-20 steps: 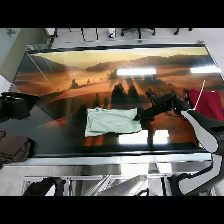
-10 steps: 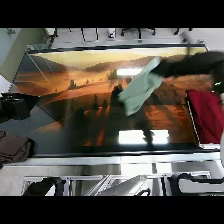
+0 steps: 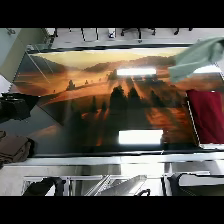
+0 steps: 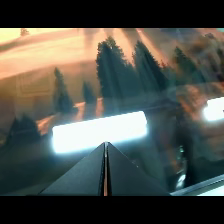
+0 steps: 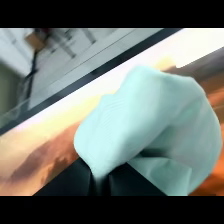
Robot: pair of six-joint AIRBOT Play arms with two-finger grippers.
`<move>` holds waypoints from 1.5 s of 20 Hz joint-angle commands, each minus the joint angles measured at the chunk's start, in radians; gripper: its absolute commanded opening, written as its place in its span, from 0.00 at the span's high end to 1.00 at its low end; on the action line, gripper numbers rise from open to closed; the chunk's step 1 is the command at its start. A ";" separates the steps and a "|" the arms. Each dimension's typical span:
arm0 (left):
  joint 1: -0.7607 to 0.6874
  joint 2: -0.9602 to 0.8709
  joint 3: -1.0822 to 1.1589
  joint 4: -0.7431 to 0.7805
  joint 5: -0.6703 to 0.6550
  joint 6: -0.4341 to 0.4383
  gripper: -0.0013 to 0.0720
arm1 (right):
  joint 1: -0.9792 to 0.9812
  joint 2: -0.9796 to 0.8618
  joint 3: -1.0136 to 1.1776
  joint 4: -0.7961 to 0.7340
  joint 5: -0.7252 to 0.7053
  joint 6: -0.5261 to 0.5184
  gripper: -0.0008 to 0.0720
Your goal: Fold the shirts.
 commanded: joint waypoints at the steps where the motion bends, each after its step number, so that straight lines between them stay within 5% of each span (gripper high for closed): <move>1: -0.001 0.000 0.000 0.000 -0.013 -0.001 0.96 | -0.153 -0.040 0.005 -0.007 -0.073 0.171 0.96; 5: -0.001 -0.029 0.000 -0.003 -0.058 -0.034 0.96 | -0.251 0.001 0.005 -0.052 -0.177 0.392 0.97; 8: -0.001 -0.089 0.000 -0.063 -0.042 -0.040 0.96 | -0.277 0.064 0.003 -0.245 -0.336 0.504 0.96; 13: -0.001 -0.197 0.000 -0.182 -0.011 -0.005 0.96 | -0.277 0.218 -0.171 -0.575 -0.523 0.563 0.96; 21: -0.001 -0.227 -0.001 -0.184 0.039 0.061 0.96 | -0.277 0.417 -0.665 -0.712 -0.429 0.558 0.95; 22: -0.001 -0.218 0.000 -0.184 0.045 0.063 0.96 | -0.277 0.415 -0.686 -0.722 -0.429 0.530 0.85; 23: -0.001 -0.208 0.000 -0.184 0.047 0.063 0.96 | -0.277 0.412 -0.691 -0.724 -0.438 0.510 0.31; 24: -0.001 -0.198 0.000 -0.184 0.047 0.063 0.96 | -0.277 0.412 -0.690 -0.722 -0.451 0.488 0.01; 28: -0.001 -0.167 0.000 -0.184 0.047 0.062 0.96 | -0.266 0.420 -0.655 -0.572 -0.479 0.477 0.02; 29: -0.001 -0.166 0.000 -0.184 0.045 0.062 0.96 | -0.248 0.429 -0.653 -0.492 -0.469 0.466 0.10; 30: -0.001 -0.166 0.000 -0.183 0.046 0.062 0.96 | -0.218 0.437 -0.653 -0.426 -0.452 0.444 0.44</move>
